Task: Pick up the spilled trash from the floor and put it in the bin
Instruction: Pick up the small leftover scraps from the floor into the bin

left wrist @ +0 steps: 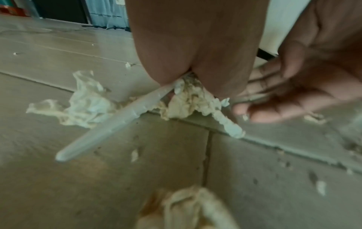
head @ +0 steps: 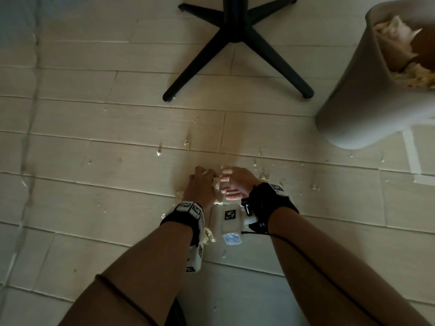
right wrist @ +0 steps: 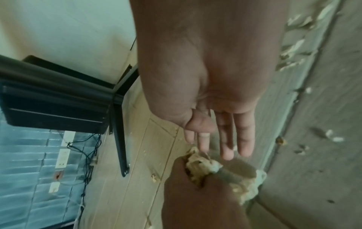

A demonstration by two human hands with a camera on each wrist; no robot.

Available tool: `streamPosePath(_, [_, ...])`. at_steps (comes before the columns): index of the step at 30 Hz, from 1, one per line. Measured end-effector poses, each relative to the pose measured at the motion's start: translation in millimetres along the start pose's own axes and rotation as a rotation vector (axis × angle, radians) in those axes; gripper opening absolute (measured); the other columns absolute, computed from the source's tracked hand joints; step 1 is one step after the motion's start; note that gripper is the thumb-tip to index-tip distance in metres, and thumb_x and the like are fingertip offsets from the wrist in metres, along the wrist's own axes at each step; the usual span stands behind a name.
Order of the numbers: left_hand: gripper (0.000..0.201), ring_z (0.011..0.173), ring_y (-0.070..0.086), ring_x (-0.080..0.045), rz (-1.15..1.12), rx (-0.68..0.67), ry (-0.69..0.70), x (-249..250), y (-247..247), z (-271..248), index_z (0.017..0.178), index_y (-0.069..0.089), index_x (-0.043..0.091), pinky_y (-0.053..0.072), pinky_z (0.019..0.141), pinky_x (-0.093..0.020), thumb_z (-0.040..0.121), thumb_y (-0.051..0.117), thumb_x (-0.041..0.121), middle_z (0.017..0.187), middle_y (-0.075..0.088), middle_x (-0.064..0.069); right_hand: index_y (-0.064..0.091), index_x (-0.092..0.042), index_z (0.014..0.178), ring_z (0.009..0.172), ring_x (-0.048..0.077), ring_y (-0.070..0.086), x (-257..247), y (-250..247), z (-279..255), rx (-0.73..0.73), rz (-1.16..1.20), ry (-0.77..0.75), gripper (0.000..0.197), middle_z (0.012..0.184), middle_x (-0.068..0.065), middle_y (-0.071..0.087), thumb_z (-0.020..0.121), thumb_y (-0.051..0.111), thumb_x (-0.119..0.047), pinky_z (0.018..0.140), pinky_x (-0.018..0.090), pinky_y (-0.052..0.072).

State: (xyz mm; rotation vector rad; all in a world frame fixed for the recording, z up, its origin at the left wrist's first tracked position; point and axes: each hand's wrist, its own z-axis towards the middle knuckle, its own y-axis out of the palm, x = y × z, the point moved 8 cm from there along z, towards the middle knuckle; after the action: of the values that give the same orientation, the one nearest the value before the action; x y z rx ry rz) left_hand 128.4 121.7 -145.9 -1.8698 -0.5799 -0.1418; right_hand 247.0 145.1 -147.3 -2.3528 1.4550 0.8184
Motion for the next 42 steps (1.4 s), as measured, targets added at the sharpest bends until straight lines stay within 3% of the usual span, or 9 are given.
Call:
streamPosePath(6, [0.036, 0.106, 0.056, -0.035, -0.319, 0.116, 0.007, 28, -29, 19, 0.121, 0.056, 0.006, 0.047, 0.090, -0.038, 0.087, 0.048, -0.001, 0.121, 0.052, -0.019, 0.046, -0.012, 0.143, 0.117, 0.036, 0.061, 13, -17, -13, 0.029, 0.141, 0.025, 0.049, 0.143, 0.011, 0.051, 0.104, 0.043, -0.041, 0.064, 0.027, 0.059])
streamPosePath(10, [0.029, 0.095, 0.050, -0.018, -0.529, 0.273, 0.102, 77, -63, 22, 0.118, 0.053, 0.006, 0.036, 0.076, -0.016, 0.089, 0.052, -0.001, 0.115, 0.050, -0.012, 0.044, -0.019, 0.146, 0.125, 0.040, 0.054, -2, -10, -20, -0.103, 0.355, 0.002, 0.073, 0.149, 0.010, 0.045, 0.094, 0.040, -0.069, 0.075, 0.052, 0.060])
streamPosePath(14, [0.027, 0.089, 0.046, -0.009, -0.584, 0.317, 0.194, 107, -77, 18, 0.115, 0.049, 0.006, 0.039, 0.069, -0.003, 0.089, 0.052, -0.002, 0.111, 0.044, -0.004, 0.053, -0.009, 0.138, 0.122, 0.040, 0.058, -18, -24, -38, -0.204, 0.443, -0.031, 0.078, 0.139, 0.021, 0.057, 0.094, 0.035, -0.071, 0.098, 0.056, 0.050])
streamPosePath(17, [0.028, 0.085, 0.047, -0.006, -0.603, 0.302, 0.225, 116, -74, 15, 0.115, 0.049, 0.007, 0.040, 0.070, -0.002, 0.088, 0.051, -0.001, 0.109, 0.042, -0.002, 0.053, -0.010, 0.137, 0.111, 0.038, 0.065, -21, -40, -50, -0.237, 0.408, -0.047, 0.077, 0.136, 0.021, 0.060, 0.093, 0.036, -0.071, 0.076, 0.048, 0.060])
streamPosePath(20, [0.026, 0.089, 0.051, -0.017, -0.611, 0.264, 0.242, 125, -67, 13, 0.110, 0.052, 0.012, 0.048, 0.077, -0.026, 0.085, 0.057, 0.007, 0.105, 0.046, -0.004, 0.058, -0.016, 0.127, 0.093, 0.029, 0.068, -24, -54, -59, -0.186, 0.289, -0.062, 0.064, 0.121, 0.013, 0.065, 0.097, 0.032, -0.066, 0.055, 0.036, 0.060])
streamPosePath(24, [0.028, 0.087, 0.054, -0.014, -0.612, 0.225, 0.277, 130, -65, 8, 0.105, 0.056, 0.020, 0.042, 0.074, -0.021, 0.080, 0.069, 0.015, 0.102, 0.053, -0.002, 0.057, -0.020, 0.132, 0.110, 0.031, 0.061, -33, -71, -59, -0.125, 0.062, -0.165, 0.060, 0.131, 0.015, 0.062, 0.101, 0.026, -0.061, 0.088, 0.043, 0.054])
streamPosePath(29, [0.041, 0.092, 0.057, -0.015, -0.502, 0.206, 0.393, 144, -70, 3, 0.110, 0.063, 0.015, 0.043, 0.077, -0.019, 0.075, 0.080, 0.026, 0.107, 0.054, -0.001, 0.057, -0.023, 0.135, 0.121, 0.032, 0.058, -36, -99, -60, -0.084, -0.007, -0.175, 0.075, 0.138, 0.008, 0.057, 0.094, 0.022, -0.075, 0.098, 0.049, 0.049])
streamPosePath(37, [0.023, 0.092, 0.064, -0.025, -0.330, 0.070, 0.271, 164, -66, 3, 0.101, 0.066, 0.011, 0.053, 0.076, -0.033, 0.085, 0.070, 0.026, 0.105, 0.060, -0.009, 0.062, -0.015, 0.120, 0.069, 0.019, 0.058, -35, -84, -52, 0.165, 0.217, -0.323, 0.098, 0.092, 0.007, 0.065, 0.067, 0.044, -0.095, 0.058, 0.032, 0.044])
streamPosePath(42, [0.083, 0.099, 0.065, -0.014, -0.454, -0.121, 0.281, 176, -68, -4, 0.154, 0.022, 0.027, 0.053, 0.080, -0.023, 0.086, 0.069, 0.017, 0.114, 0.066, -0.001, 0.063, -0.019, 0.106, 0.061, 0.018, 0.056, -32, -101, -54, 0.325, 0.367, -0.387, 0.048, 0.080, 0.005, 0.065, 0.090, 0.052, -0.062, 0.054, 0.027, 0.043])
